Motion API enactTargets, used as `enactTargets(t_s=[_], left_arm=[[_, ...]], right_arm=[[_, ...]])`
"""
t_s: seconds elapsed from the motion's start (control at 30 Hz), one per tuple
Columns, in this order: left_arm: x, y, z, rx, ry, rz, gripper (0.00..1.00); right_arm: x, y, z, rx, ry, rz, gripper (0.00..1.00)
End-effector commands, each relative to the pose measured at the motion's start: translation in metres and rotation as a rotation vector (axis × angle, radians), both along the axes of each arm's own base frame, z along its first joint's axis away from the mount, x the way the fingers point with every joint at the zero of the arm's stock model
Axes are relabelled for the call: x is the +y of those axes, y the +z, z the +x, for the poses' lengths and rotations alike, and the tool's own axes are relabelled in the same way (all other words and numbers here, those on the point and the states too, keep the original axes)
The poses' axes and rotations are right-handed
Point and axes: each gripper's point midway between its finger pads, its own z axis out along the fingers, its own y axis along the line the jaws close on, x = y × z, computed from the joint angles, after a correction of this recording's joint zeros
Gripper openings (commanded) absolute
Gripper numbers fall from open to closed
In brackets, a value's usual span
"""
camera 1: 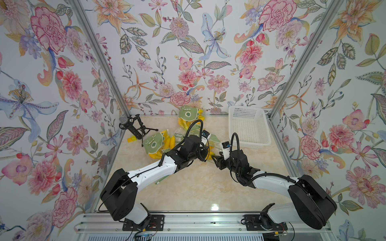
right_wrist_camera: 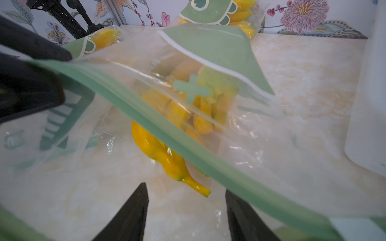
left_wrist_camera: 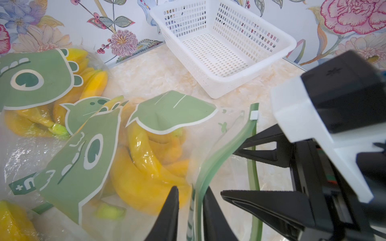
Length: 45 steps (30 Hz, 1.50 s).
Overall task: Open the zip-top bag and take out the banana
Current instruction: Open the zipper of the food storage bag at the center of the board.
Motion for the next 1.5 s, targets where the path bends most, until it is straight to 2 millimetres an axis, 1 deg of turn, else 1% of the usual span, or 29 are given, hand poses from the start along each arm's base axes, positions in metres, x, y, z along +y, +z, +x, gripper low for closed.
enactTargets(t_s=[0.0,0.03,0.07,0.13,0.17,0.23,0.3,0.4,0.57,0.6,0.7,0.73,0.8,0.93,0.97,1.0,1.23,1.33,1.47], left_arm=[[0.023,0.033,0.001,-0.039,0.094,-0.076,0.54],[0.034,0.033,0.006,-0.016,0.131,-0.085,0.57],[0.043,0.03,0.01,0.005,0.163,-0.089,0.59],[0.066,0.019,0.022,0.049,0.26,-0.084,0.62],[0.074,0.013,0.026,0.067,0.292,-0.084,0.63],[0.09,-0.006,0.034,0.126,0.365,-0.094,0.68],[0.099,-0.025,0.039,0.187,0.409,-0.113,0.69],[0.103,-0.05,0.044,0.257,0.445,-0.129,0.7],[0.099,-0.082,0.049,0.349,0.452,-0.145,0.75],[0.098,-0.097,0.05,0.381,0.458,-0.134,0.75],[0.097,-0.114,0.05,0.416,0.464,-0.133,0.76],[0.097,-0.118,0.051,0.425,0.465,-0.132,0.76],[0.095,-0.122,0.051,0.429,0.466,-0.139,0.78],[0.093,-0.128,0.052,0.437,0.458,-0.149,0.78],[0.091,-0.128,0.052,0.438,0.451,-0.151,0.76],[0.091,-0.129,0.052,0.44,0.451,-0.157,0.75],[0.084,-0.134,0.055,0.452,0.428,-0.164,0.63],[0.083,-0.137,0.055,0.455,0.42,-0.16,0.56],[0.082,-0.139,0.056,0.458,0.419,-0.157,0.48]], right_arm=[[0.008,0.012,0.006,-0.096,0.055,-0.039,0.59],[0.01,0.011,0.007,-0.098,0.065,-0.044,0.59],[0.011,0.01,0.007,-0.097,0.072,-0.047,0.59],[0.012,0.007,0.007,-0.099,0.08,-0.047,0.59],[0.012,0.007,0.007,-0.103,0.08,-0.046,0.59],[0.013,0.005,0.006,-0.107,0.088,-0.046,0.6],[0.015,0.002,0.004,-0.114,0.104,-0.059,0.61],[0.019,-0.001,0.003,-0.132,0.137,-0.084,0.63],[0.026,-0.007,0.003,-0.158,0.189,-0.119,0.66],[0.027,-0.007,0.004,-0.163,0.193,-0.127,0.66],[0.033,-0.008,0.006,-0.172,0.219,-0.139,0.68],[0.035,-0.008,0.007,-0.177,0.229,-0.14,0.71],[0.038,-0.008,0.009,-0.182,0.239,-0.145,0.74],[0.045,-0.007,0.014,-0.197,0.258,-0.151,0.75],[0.053,-0.006,0.01,-0.204,0.281,-0.15,0.75],[0.059,-0.007,0.009,-0.207,0.295,-0.154,0.75],[0.078,-0.011,0.017,-0.22,0.328,-0.182,0.75],[0.082,-0.012,0.022,-0.226,0.313,-0.198,0.73],[0.083,-0.016,0.029,-0.227,0.281,-0.228,0.68]])
